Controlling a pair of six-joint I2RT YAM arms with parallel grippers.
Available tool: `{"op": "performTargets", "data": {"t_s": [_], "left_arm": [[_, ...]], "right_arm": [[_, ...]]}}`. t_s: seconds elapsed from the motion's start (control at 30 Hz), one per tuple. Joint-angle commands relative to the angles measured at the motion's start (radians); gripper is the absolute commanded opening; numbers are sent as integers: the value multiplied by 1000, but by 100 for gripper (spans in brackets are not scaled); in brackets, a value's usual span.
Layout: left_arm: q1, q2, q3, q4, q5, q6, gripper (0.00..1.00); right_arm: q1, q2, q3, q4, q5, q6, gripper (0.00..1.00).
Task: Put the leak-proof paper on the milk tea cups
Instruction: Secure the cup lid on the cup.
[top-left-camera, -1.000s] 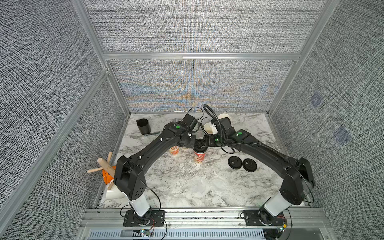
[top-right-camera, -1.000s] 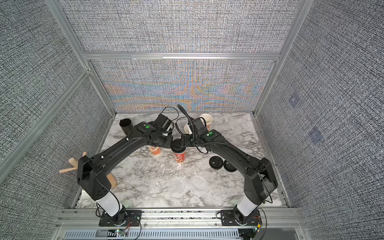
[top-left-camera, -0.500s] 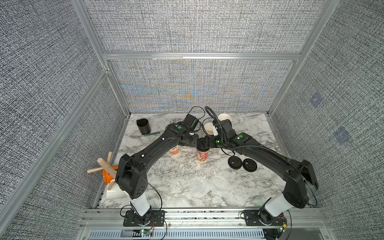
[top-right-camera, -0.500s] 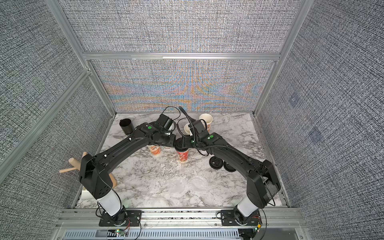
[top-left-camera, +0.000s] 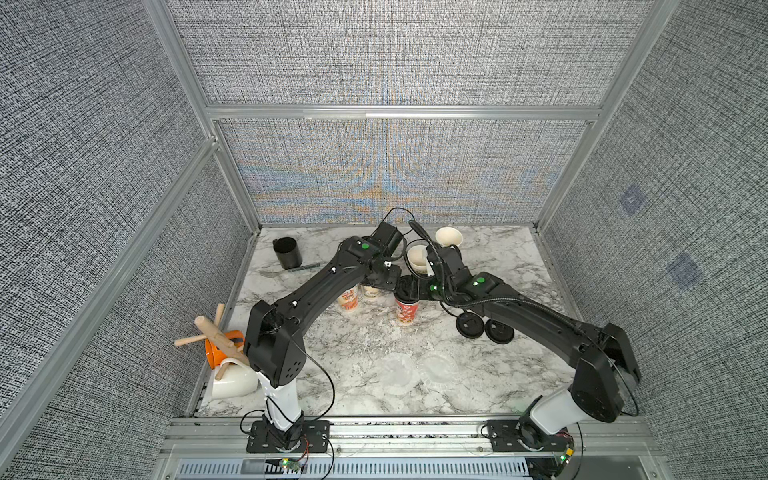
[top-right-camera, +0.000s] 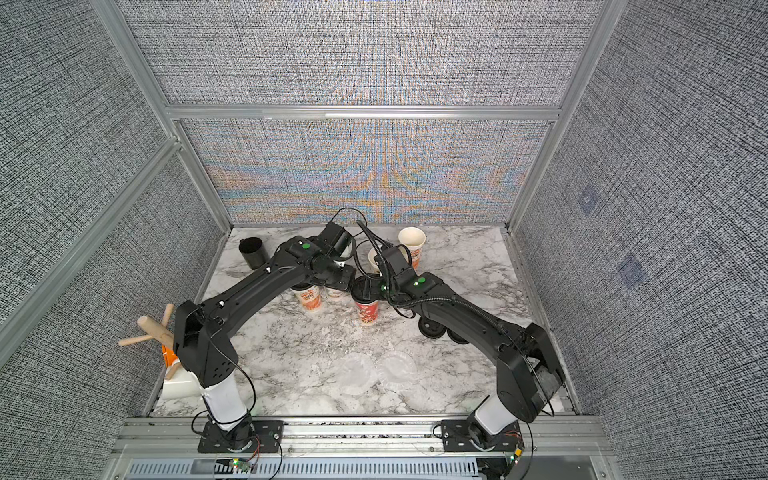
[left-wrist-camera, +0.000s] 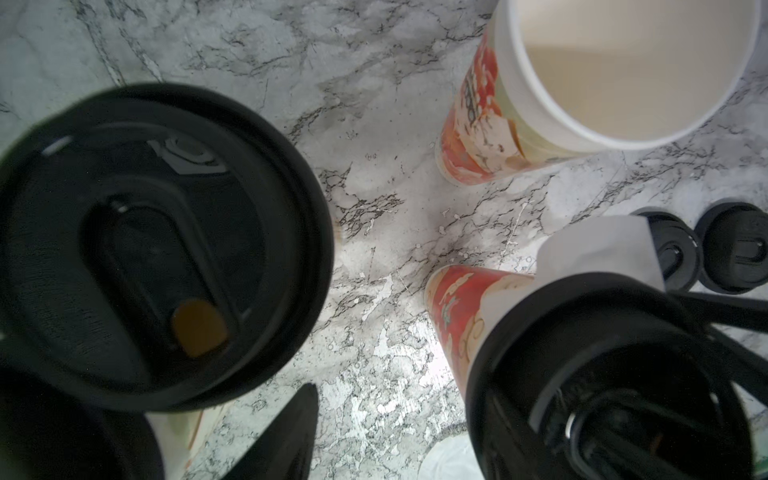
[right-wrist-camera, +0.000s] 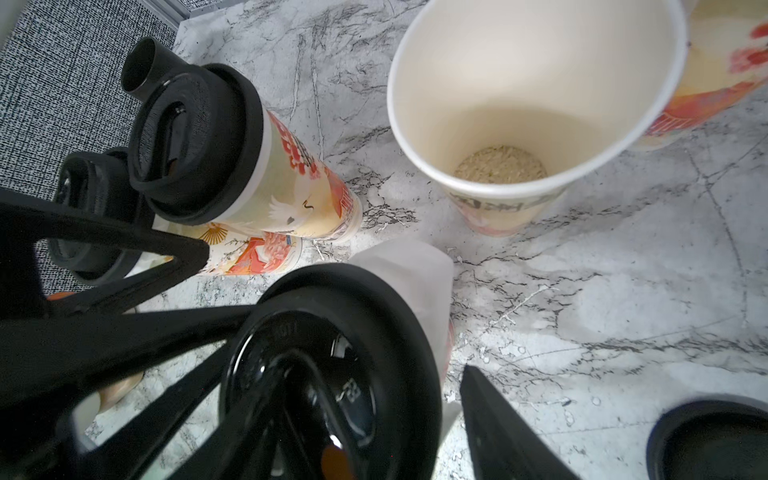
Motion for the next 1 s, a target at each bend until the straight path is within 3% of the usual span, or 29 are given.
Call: {"op": "performTargets", "data": {"t_s": [0.0,0.33,0.97], "left_arm": [[-9,33,55,-150,-28,38,66],[-9,51,250,-203,-25,71,68],[-10,-63,7,-25,130,0,68]], "right_arm": [[8,22,-14,-185,-97,-20,66],[-26,15,-32,-176,-97,-10,63],[-51,-38,-62,-141,-58,142,63]]}}
